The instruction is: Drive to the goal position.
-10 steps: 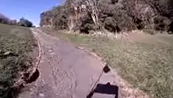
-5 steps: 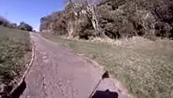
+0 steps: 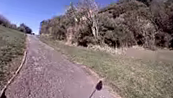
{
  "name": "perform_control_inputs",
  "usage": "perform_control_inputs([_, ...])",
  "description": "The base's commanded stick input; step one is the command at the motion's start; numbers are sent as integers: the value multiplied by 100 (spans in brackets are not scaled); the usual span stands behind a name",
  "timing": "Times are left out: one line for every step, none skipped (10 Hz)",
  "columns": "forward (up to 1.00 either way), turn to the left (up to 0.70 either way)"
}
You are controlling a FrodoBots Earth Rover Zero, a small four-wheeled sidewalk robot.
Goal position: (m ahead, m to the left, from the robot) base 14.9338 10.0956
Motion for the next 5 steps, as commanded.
perform_control_inputs([70,2])
perform_control_inputs([70,3])
perform_control_inputs([70,21])
perform_control_inputs([70,35])
perform_control_inputs([70,35])
